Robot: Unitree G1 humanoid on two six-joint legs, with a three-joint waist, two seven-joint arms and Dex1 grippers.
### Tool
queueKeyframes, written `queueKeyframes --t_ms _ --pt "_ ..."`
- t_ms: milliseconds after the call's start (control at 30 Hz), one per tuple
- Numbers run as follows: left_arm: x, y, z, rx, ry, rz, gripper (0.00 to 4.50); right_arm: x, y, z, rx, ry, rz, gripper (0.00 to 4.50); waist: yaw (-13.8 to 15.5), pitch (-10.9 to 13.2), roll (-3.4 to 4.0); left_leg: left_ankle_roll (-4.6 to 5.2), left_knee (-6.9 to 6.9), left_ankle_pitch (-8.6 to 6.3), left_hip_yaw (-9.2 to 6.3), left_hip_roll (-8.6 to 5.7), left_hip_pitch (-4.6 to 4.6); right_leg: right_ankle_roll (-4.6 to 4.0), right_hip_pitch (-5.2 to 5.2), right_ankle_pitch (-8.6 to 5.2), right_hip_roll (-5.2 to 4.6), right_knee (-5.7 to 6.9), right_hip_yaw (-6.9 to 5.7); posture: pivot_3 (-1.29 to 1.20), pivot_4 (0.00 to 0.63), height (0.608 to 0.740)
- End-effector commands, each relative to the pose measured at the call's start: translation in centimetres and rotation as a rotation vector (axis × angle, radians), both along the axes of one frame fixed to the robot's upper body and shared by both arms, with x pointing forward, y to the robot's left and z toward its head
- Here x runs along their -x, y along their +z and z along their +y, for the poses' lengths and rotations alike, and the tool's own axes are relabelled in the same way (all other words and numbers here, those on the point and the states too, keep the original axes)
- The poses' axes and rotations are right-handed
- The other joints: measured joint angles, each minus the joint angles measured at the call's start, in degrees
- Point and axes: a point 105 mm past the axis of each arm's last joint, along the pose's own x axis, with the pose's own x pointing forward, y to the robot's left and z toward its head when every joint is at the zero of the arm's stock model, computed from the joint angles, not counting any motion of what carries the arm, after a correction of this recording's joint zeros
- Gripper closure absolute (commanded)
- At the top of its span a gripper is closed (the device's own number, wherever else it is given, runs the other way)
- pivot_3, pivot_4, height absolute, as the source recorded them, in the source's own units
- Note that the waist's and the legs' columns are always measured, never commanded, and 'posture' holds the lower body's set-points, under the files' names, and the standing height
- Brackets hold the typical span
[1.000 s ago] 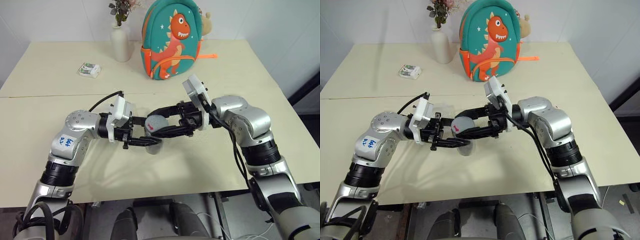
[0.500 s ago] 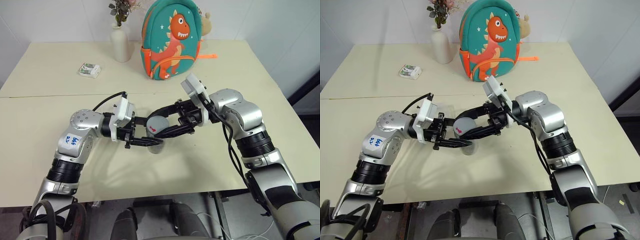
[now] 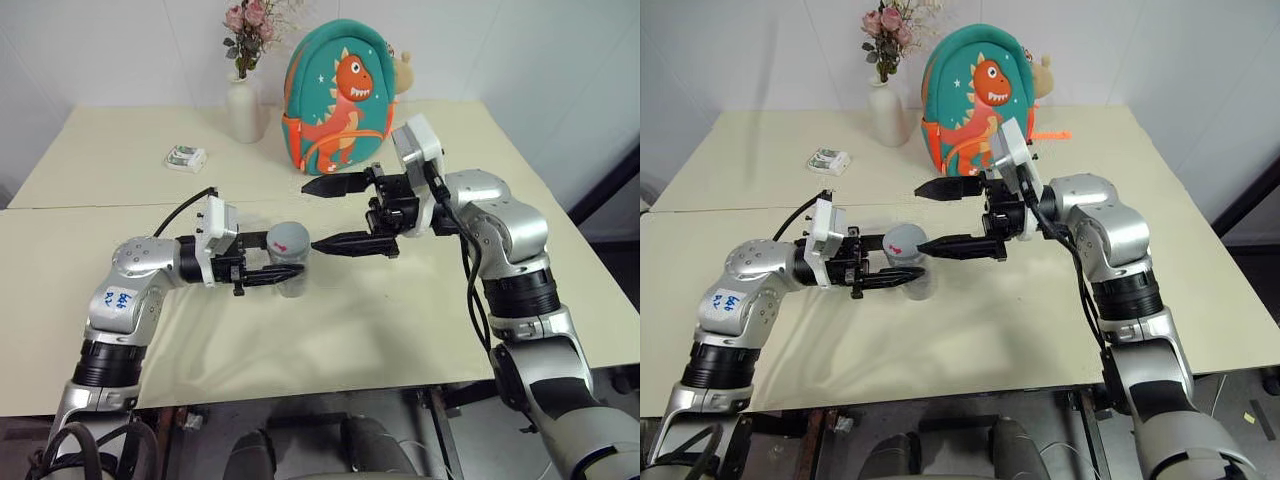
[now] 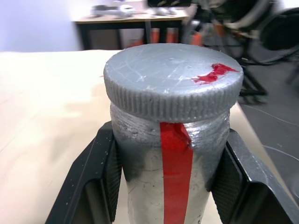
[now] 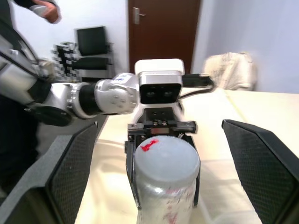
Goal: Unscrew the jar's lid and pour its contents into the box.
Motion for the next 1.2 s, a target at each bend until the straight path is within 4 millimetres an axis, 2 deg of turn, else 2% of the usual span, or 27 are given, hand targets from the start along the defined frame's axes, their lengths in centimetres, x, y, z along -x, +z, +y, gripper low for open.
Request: queueKeyframes --t_ms 33,233,433,700,800,1200 --pt "0.0 1.9 -0.2 0.032 0.049 -0.074 2.32 1.1 0.8 1.0 -0.035 -0.033 -0.054 0.02 0.0 0.0 0.0 0.02 0.01 0.04 0.01 0.0 0.0 0.01 0.01 0.08 0.0 -0.03 0.01 0.0 0.0 0.74" --pt "0.3 1.8 -1.6 0.04 0.019 -0.071 2.32 0.7 0.2 3.1 -0.044 -0.096 -0.032 0.02 -0.2 -0.4 0.04 0.05 0.03 0.2 0.05 0.0 0.05 -0.04 0.0 0.26 0.03 -0.03 0.03 0.0 0.0 0.74" --pt "0.5 1.7 -2.2 0.052 0.009 -0.065 2.32 -1.0 -0.3 3.8 -0.016 -0.175 -0.016 0.02 -0.1 -0.7 0.01 0.06 0.03 0.22 0.05 0.0 0.04 -0.01 0.01 0.28 0.03 -0.03 0.05 0.0 0.0 0.74" --pt "0.4 1.6 -2.5 0.062 0.012 -0.064 2.32 -1.7 -0.7 4.4 0.004 -0.197 0.004 0.02 0.0 -0.8 -0.02 0.06 0.02 0.22 0.03 0.0 0.03 0.01 0.0 0.29 0.05 0.02 0.06 0.0 0.0 0.74" --pt "0.5 1.6 -2.5 0.068 0.017 -0.065 2.32 -2.3 -0.6 3.9 0.001 -0.219 0.012 0.02 -0.1 -0.8 -0.03 0.06 0.04 0.22 0.03 0.0 0.03 0.03 0.01 0.3 0.05 0.03 0.06 0.0 0.0 0.74" --pt "0.5 1.2 -0.9 0.071 0.059 -0.058 2.32 -4.6 -0.5 -0.8 -0.002 -0.34 0.041 0.02 -0.1 -1.1 -0.06 0.08 0.06 0.23 0.03 0.0 0.05 0.03 0.01 0.3 0.06 0.09 0.08 0.0 0.0 0.74"
